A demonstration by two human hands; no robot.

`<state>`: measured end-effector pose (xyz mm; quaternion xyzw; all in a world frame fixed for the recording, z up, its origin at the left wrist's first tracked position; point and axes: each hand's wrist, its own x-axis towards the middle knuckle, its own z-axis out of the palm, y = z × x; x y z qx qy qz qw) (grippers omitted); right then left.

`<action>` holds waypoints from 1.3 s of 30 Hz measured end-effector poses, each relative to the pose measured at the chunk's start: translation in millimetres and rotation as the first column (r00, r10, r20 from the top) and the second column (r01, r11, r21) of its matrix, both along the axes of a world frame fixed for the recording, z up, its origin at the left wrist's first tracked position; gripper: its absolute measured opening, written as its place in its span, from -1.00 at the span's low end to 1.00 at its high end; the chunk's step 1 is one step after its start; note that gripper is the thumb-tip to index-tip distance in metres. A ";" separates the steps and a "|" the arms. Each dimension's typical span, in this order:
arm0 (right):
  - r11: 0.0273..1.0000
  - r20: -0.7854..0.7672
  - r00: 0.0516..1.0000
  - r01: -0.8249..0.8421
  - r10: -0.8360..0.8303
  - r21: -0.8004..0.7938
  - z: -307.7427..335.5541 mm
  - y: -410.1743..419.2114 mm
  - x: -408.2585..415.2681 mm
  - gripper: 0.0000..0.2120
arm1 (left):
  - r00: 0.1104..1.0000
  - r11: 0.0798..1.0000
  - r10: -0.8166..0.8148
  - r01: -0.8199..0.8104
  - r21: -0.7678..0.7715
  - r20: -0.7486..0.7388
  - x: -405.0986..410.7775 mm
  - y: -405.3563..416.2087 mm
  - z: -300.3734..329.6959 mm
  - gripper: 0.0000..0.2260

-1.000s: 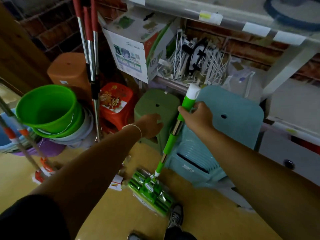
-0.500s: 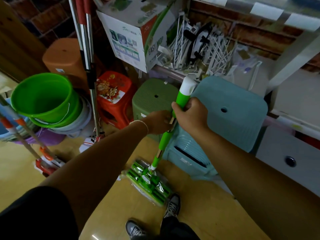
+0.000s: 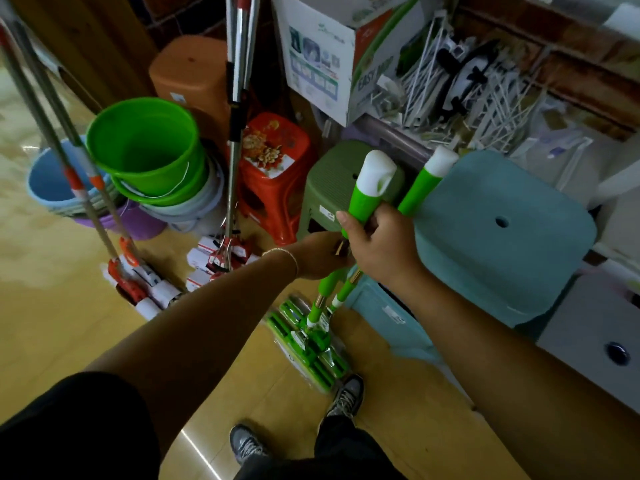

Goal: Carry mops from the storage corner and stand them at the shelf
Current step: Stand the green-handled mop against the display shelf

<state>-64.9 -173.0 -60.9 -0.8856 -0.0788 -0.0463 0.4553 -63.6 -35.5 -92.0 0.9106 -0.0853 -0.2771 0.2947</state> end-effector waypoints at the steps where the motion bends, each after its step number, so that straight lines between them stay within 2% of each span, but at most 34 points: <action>1: 1.000 0.018 1.000 -0.015 0.015 -0.006 2.5 8.6 -6.0 -0.66 | 1.000 1.000 0.001 -0.001 -0.009 0.002 -7.8 7.4 4.7 -0.75; 5: 0.993 0.143 0.987 -0.064 0.077 -0.098 15.3 51.2 -37.8 -0.57 | 0.998 0.998 0.024 -0.020 -0.067 0.050 -46.5 49.2 22.4 -0.80; 9: 0.983 0.208 0.972 -0.076 0.111 -0.170 26.8 93.6 -77.8 -0.54 | 0.998 0.998 0.010 -0.006 -0.060 0.066 -87.5 90.5 32.5 -0.82; 14: 0.971 0.220 0.969 -0.064 0.115 -0.229 38.1 153.8 -135.8 -0.56 | 0.993 0.996 0.016 -0.006 -0.085 0.114 -144.7 149.3 34.3 -0.71; 20: 0.970 0.271 0.953 -0.073 0.137 -0.234 67.1 222.6 -172.3 -0.62 | 0.969 0.950 0.194 -0.147 -0.276 0.151 -189.0 206.6 53.5 -0.84; 23: 0.958 0.260 0.944 -0.135 0.202 -0.254 76.1 256.1 -189.0 -0.64 | 0.975 0.940 0.174 -0.123 -0.317 0.139 -211.7 239.5 59.7 -0.90; 28: 0.912 0.361 0.863 -0.231 0.353 -0.340 102.2 314.6 -215.9 -0.63 | 0.937 0.893 0.308 -0.225 -0.390 0.163 -249.8 296.1 78.0 -0.78; 35: 0.841 0.345 0.791 -0.361 0.505 -0.403 132.0 389.0 -246.6 -0.54 | 0.892 0.820 0.441 -0.356 -0.449 0.097 -299.6 364.2 104.4 -0.82; 39: 0.808 0.287 0.776 -0.442 0.562 -0.389 149.0 420.8 -267.9 -0.66 | 0.873 0.822 0.475 -0.392 -0.414 0.116 -331.1 395.5 121.4 -0.94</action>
